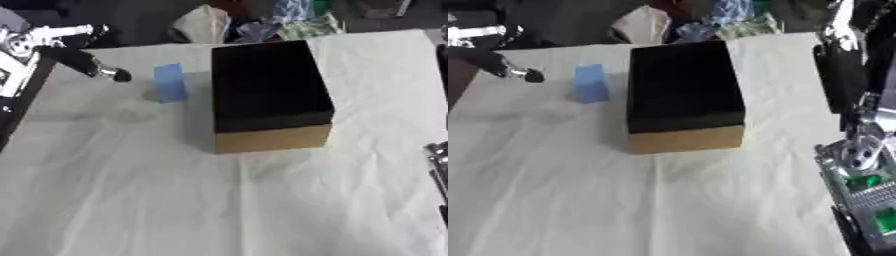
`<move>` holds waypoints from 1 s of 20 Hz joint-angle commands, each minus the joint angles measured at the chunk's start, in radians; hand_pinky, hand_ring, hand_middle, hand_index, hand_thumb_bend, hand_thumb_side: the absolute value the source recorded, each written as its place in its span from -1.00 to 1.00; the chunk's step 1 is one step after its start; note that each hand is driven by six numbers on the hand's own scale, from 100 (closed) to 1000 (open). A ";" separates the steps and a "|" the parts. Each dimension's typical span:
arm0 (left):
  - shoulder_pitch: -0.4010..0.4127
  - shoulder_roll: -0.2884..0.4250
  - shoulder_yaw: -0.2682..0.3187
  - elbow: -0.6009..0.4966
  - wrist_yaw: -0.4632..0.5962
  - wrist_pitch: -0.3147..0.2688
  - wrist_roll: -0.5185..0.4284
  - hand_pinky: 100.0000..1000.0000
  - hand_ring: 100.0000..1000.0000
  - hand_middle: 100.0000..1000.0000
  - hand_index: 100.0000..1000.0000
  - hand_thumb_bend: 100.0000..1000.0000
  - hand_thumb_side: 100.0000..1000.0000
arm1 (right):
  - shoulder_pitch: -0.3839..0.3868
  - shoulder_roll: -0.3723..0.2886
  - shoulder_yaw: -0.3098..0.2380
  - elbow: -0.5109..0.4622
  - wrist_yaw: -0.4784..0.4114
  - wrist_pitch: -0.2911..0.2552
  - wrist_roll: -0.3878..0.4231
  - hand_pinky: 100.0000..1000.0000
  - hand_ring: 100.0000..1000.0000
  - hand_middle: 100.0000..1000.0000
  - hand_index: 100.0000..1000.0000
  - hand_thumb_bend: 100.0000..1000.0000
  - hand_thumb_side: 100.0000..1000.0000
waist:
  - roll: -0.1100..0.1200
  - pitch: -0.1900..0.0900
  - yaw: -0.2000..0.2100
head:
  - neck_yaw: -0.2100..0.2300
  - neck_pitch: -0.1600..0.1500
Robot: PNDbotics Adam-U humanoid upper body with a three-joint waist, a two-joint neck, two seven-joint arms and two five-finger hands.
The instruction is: Pick up objects on the table and place them in the box.
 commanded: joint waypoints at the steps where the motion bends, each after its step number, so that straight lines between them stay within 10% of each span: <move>1: -0.032 0.004 -0.003 -0.024 -0.007 0.043 -0.002 1.00 0.92 0.79 1.00 0.30 -0.44 | -0.016 -0.007 -0.001 -0.016 -0.006 0.000 -0.003 0.43 0.24 0.16 0.59 -1.00 0.04 | 0.000 -0.014 -0.003 | 0.010 -0.012; 9: -0.045 -0.019 -0.012 -0.040 -0.014 0.117 -0.022 1.00 0.90 0.80 1.00 0.13 -0.78 | -0.021 -0.002 0.002 -0.016 -0.009 0.000 -0.008 0.43 0.23 0.15 0.59 -1.00 0.05 | 0.006 -0.007 -0.009 | 0.021 -0.015; 20: -0.066 -0.037 -0.024 -0.074 0.026 0.171 -0.062 1.00 0.90 0.82 1.00 0.11 -0.72 | -0.022 0.007 0.003 -0.016 -0.008 0.004 -0.014 0.43 0.23 0.14 0.59 -1.00 0.05 | 0.013 -0.009 -0.025 | 0.035 -0.016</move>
